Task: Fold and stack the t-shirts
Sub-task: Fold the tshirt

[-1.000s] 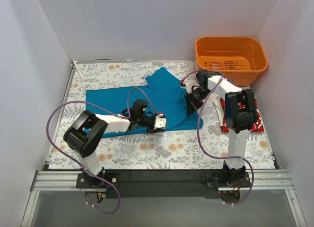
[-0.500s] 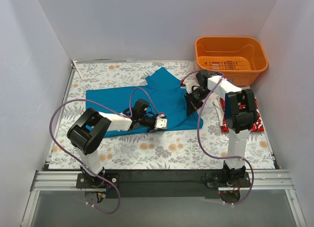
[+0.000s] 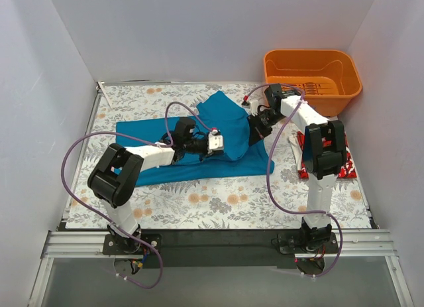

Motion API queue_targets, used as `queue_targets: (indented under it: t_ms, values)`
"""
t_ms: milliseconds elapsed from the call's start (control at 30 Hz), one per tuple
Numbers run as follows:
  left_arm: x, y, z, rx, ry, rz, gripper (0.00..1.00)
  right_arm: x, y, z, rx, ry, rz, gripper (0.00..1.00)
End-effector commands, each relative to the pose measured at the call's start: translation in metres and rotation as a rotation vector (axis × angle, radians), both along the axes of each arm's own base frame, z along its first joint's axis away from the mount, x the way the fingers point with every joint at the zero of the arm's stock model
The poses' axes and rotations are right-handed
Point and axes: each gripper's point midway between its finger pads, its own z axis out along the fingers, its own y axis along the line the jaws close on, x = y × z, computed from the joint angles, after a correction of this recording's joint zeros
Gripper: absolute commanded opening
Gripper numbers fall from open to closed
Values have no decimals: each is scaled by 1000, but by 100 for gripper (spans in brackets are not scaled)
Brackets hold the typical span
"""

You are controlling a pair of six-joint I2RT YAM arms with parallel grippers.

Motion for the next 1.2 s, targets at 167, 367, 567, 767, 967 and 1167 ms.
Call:
queue_targets:
  t_ms: [167, 367, 567, 767, 967, 1167]
  values:
    - [62, 19, 37, -82, -26, 126, 0, 32, 17, 12, 47, -23, -31, 1]
    - [90, 30, 31, -92, 10, 202, 0, 48, 24, 11, 47, -43, -36, 1]
    - [113, 36, 19, -90, 29, 258, 0, 60, 25, 4, 14, -68, -52, 1]
    - [132, 45, 6, -64, 53, 354, 0, 74, 27, 5, -15, -113, -74, 21]
    - [159, 78, 21, -79, 137, 589, 27, 79, 24, 26, -24, -177, -78, 44]
    - [151, 154, 74, -138, 439, 777, 37, 44, 1, 41, -85, -224, 8, 46]
